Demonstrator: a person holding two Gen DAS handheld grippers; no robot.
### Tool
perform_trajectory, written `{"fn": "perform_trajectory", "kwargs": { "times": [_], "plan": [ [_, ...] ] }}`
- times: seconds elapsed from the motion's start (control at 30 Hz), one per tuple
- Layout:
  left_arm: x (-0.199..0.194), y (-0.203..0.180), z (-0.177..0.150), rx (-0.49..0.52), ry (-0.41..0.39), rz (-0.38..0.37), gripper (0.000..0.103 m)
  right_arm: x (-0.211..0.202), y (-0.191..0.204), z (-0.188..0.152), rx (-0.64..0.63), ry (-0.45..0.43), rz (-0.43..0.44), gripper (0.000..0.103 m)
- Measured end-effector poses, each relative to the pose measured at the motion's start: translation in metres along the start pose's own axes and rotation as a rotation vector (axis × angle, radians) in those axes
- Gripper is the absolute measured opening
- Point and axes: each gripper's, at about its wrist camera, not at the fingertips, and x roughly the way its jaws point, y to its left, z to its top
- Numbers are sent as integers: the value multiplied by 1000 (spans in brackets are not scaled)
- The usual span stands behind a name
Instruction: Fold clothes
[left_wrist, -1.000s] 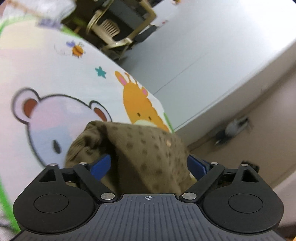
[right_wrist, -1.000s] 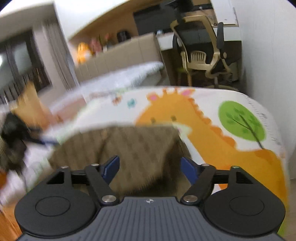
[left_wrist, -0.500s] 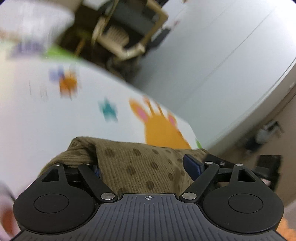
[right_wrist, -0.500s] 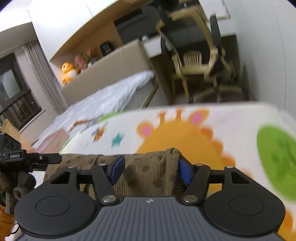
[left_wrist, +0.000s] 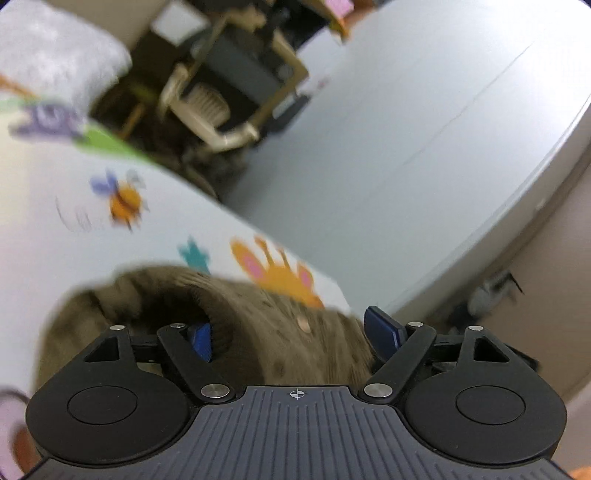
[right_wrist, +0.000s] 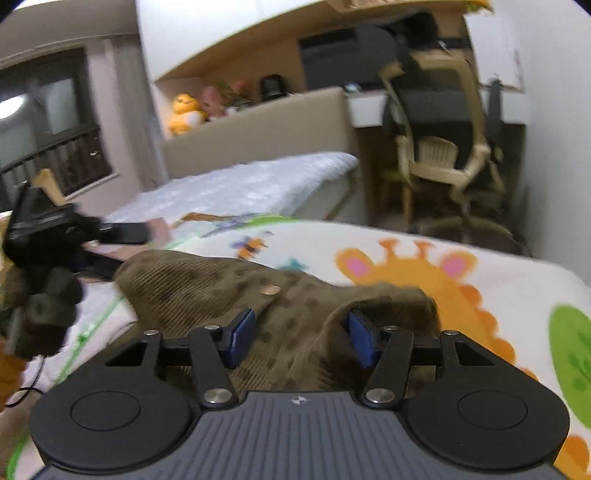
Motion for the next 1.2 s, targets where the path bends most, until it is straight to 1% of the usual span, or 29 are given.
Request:
{"fn": "perform_trajectory", "kwargs": {
  "times": [0.03,0.1,0.2,0.27,0.3,0.37,0.43,0.5,0.6,0.7,0.73,0.8,0.87,0.93,0.97,1.03,1.1,1.2],
  "plan": [
    [-1,0,-1,22,7,48,85,0,4,0,-40,15,-27,56],
    [-3,3,-8,66,35,144,85,3,3,-8,-102,73,-121,56],
    [-14,8,-33,101,95,248,87,-5,-14,-34,-121,171,-281,57],
    [-26,6,-47,135,112,287,90,-23,-19,-50,-141,198,-344,57],
    [-33,4,-54,159,117,301,92,-37,-20,-56,-146,203,-361,57],
    [-47,-5,-69,213,124,317,93,-68,-15,-67,-151,197,-368,62],
    [-60,-17,-85,274,135,332,94,-95,-1,-79,-172,187,-356,73],
    [-68,-27,-102,323,153,347,95,-117,18,-97,-227,202,-335,78],
    [-77,-45,-131,390,184,365,95,-128,48,-121,-372,256,-324,80],
    [-76,-58,-151,463,195,360,96,-116,65,-139,-488,272,-381,82],
    [-76,-63,-157,492,193,363,96,-111,67,-140,-511,250,-404,84],
    [-74,-74,-171,575,175,390,97,-102,70,-141,-558,204,-452,84],
    [-70,-84,-183,658,163,426,97,-90,69,-134,-578,130,-532,84],
    [-68,-85,-189,704,171,451,97,-89,64,-116,-514,38,-584,82],
    [-67,-86,-192,725,175,464,97,-94,61,-105,-462,-12,-600,81],
    [-68,-82,-192,738,170,508,97,-103,57,-88,-401,-82,-619,81],
    [-70,-72,-187,715,149,574,97,-105,55,-85,-409,-84,-627,81],
    [-71,-54,-172,648,106,685,97,-104,57,-98,-440,-30,-605,81]
  ]
}}
